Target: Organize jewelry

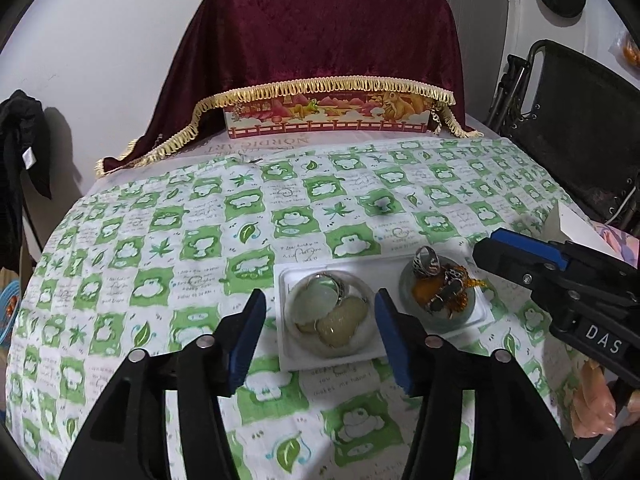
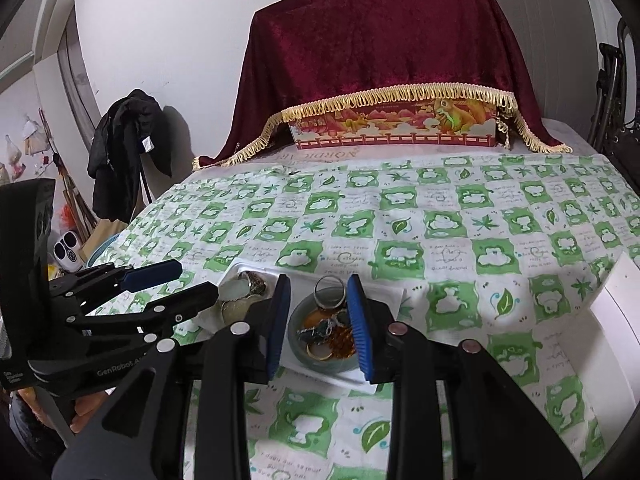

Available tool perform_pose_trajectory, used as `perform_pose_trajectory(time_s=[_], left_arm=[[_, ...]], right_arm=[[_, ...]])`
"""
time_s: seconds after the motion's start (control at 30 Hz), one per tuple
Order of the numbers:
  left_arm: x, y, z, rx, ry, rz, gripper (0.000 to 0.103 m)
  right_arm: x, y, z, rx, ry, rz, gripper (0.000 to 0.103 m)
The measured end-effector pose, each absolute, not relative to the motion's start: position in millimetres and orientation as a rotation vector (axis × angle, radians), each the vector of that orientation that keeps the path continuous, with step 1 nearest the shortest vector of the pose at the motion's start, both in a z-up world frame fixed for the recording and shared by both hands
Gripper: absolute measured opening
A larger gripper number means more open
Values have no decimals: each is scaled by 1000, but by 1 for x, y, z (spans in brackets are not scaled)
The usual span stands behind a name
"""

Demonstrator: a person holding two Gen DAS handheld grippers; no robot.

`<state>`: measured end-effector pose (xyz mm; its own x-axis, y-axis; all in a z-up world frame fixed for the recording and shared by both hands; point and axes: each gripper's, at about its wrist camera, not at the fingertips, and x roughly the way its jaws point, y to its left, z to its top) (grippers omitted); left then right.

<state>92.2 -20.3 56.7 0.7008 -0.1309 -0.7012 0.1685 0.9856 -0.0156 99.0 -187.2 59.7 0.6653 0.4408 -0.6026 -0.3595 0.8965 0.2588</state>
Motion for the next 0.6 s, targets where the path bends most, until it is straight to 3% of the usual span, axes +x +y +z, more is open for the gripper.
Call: perform_pose_trajectory(time_s=[0.13, 0.2, 0.23, 0.27, 0.43, 0.5, 0.6], left_arm=[[78, -27, 60, 67, 753, -134, 71], [72, -27, 59, 54, 756, -121, 85], [69, -27, 58, 44, 763, -112, 87], [65, -27, 54, 32, 775, -108, 88], [53, -26, 34, 48, 836, -64, 91], [54, -25, 23, 63, 872, -53, 93], [59, -22, 7, 60, 938, -28, 93]], right_arm=[[88, -190, 56, 134, 728, 436, 31], [81, -192, 55, 143, 730, 418, 40], [77, -192, 53, 144, 728, 405, 43], [74, -192, 52, 141, 726, 395, 50], [59, -186, 38, 75, 740, 334, 58], [54, -187, 32, 67, 758, 310, 74], [53, -191, 23, 86, 809, 301, 80]])
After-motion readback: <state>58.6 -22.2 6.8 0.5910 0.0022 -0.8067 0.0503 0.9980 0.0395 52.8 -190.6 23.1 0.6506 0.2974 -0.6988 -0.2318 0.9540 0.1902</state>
